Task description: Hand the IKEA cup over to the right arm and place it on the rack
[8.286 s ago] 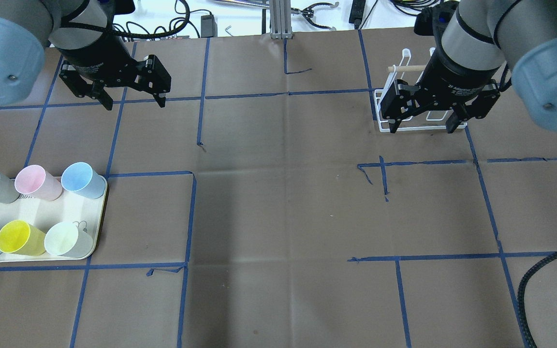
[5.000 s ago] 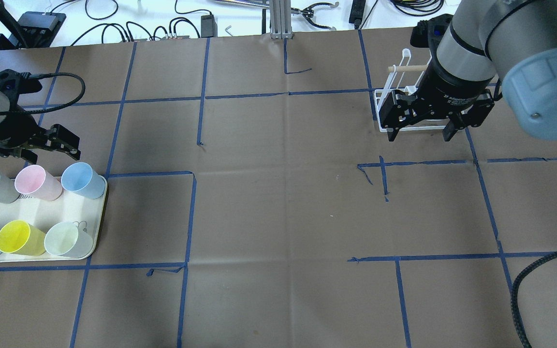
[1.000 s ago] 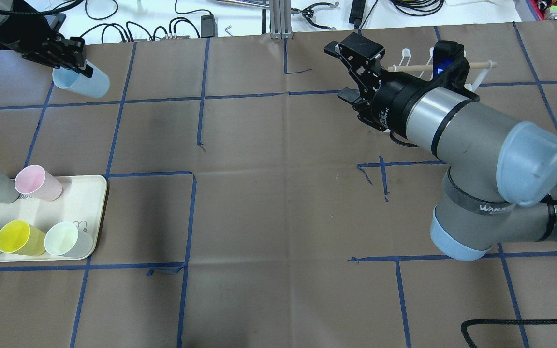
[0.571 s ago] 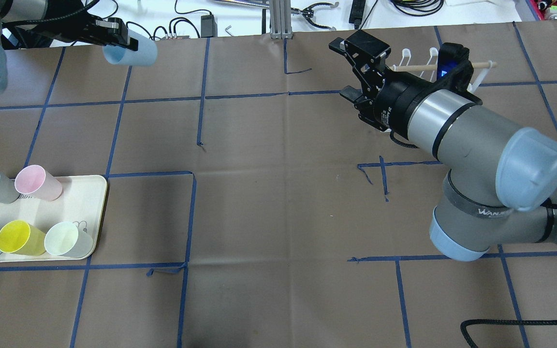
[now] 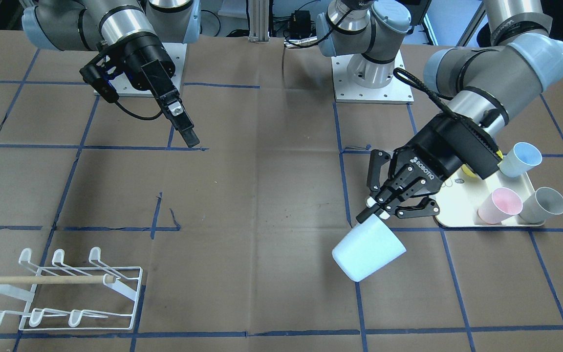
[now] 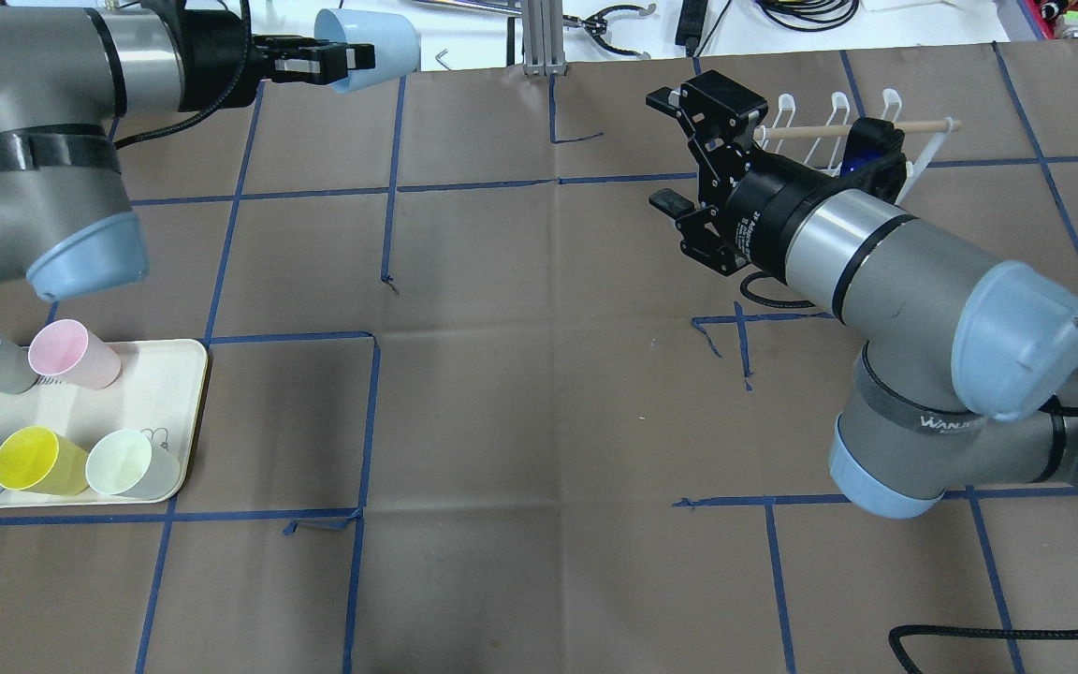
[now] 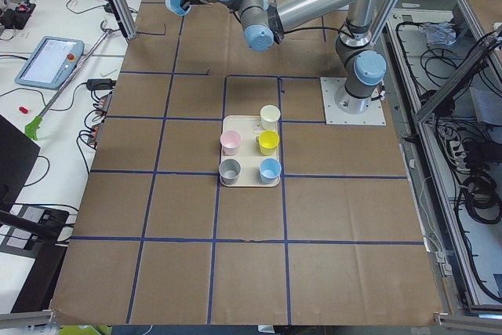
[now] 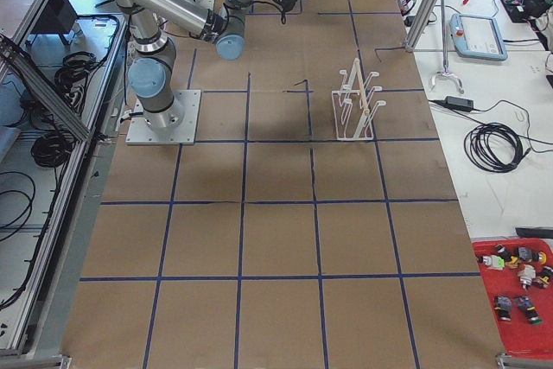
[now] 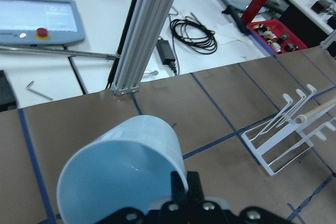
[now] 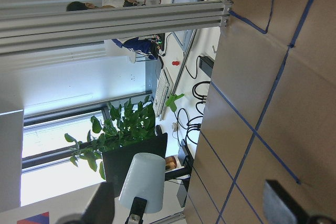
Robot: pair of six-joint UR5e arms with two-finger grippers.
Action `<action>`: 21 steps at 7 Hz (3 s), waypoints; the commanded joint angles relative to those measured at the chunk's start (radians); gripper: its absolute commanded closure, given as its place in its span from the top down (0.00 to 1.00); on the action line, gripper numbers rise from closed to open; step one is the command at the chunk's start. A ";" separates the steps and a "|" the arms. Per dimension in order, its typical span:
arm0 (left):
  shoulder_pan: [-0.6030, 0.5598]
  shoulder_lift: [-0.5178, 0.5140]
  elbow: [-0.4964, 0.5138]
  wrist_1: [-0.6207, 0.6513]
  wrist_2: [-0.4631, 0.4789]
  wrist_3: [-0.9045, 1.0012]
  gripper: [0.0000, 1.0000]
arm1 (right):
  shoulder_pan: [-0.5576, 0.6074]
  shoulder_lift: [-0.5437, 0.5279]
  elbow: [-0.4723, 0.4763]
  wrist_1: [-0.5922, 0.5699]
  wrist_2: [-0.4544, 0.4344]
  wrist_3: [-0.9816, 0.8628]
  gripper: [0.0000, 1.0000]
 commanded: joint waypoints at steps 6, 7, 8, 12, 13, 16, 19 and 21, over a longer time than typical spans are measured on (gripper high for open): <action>-0.209 -0.038 -0.249 0.626 -0.044 -0.070 0.02 | 0.014 0.019 0.011 0.016 -0.051 0.052 1.00; -0.212 -0.038 -0.249 0.628 -0.044 -0.069 0.03 | 0.017 0.046 -0.004 0.016 -0.051 0.052 1.00; -0.212 -0.039 -0.249 0.628 -0.044 -0.070 0.03 | 0.034 0.081 -0.028 0.016 -0.051 0.050 1.00; -0.212 -0.039 -0.248 0.628 -0.044 -0.090 0.04 | 0.072 0.164 -0.114 0.019 -0.080 0.061 0.99; -0.212 -0.039 -0.248 0.628 -0.044 -0.090 0.04 | 0.101 0.174 -0.137 0.030 -0.108 0.097 0.99; -0.212 -0.039 -0.248 0.628 -0.044 -0.092 0.04 | 0.156 0.212 -0.182 0.033 -0.172 0.108 0.99; -0.212 -0.036 -0.248 0.628 -0.046 -0.093 0.04 | 0.205 0.256 -0.238 0.038 -0.220 0.141 0.99; -0.212 -0.036 -0.248 0.628 -0.046 -0.093 0.04 | 0.216 0.269 -0.257 0.038 -0.238 0.142 0.99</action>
